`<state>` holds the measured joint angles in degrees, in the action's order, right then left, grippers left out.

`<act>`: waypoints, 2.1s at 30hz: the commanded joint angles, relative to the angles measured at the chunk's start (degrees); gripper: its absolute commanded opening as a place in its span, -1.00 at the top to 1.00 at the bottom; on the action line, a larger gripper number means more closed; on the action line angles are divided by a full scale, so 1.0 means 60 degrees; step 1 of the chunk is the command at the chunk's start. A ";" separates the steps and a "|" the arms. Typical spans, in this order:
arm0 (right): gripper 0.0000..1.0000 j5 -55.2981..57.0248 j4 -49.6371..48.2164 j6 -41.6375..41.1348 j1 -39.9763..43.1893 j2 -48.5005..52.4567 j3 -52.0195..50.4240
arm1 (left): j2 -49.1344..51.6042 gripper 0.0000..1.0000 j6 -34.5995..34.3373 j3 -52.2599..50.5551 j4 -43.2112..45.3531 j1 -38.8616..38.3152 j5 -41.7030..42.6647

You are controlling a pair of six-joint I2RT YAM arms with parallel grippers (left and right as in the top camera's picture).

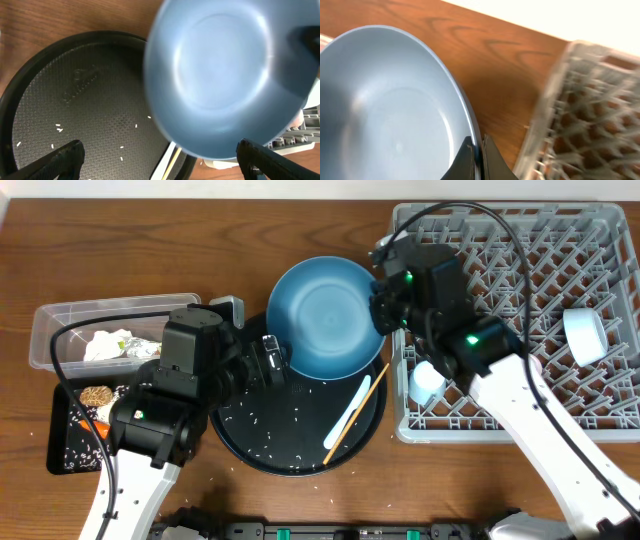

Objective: Sort waste into correct bins and load items into the dishwasher rack
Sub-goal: 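Lift the blue plate and carry it right over the rack, then lower the blue plate upright into the rack's back and release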

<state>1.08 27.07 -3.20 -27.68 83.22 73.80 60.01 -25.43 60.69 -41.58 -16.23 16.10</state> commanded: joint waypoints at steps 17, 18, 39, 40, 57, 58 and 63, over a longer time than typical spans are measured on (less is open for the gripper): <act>0.98 0.6273 -0.1596 0.3450 0.6040 -0.0499 0.0175 | -0.0025 -0.95 0.0153 0.0076 0.0004 0.0033 -0.0087; 0.98 0.6528 -0.2055 0.3916 0.6153 -0.0361 0.0175 | -0.0025 -0.95 0.0153 0.0076 0.0004 0.0033 -0.0087; 0.98 0.7817 -0.7391 0.9224 0.5512 0.4324 0.0171 | -0.0025 -0.96 0.0153 0.0076 0.0004 0.0033 -0.0087; 0.98 0.7814 -0.7406 0.9224 0.5446 0.4339 0.0171 | -0.0025 -0.96 0.0153 0.0076 0.0004 0.0033 -0.0087; 0.98 0.8247 -0.7657 1.1016 0.4827 0.3942 0.0171 | -0.0025 -0.96 0.0157 0.0076 0.0004 0.0033 -0.0087; 0.98 0.8251 -0.7715 1.1132 0.4790 0.3942 0.0171 | -0.0025 -0.96 0.0153 0.0076 0.0004 0.0033 -0.0087; 0.98 0.8513 -0.9089 1.2513 0.4768 0.3931 0.0171 | -0.0025 -0.96 0.0153 0.0076 0.0004 0.0033 -0.0087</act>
<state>50.89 -25.50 63.90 1.72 107.39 74.91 60.01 -25.43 60.69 -41.58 -16.23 16.10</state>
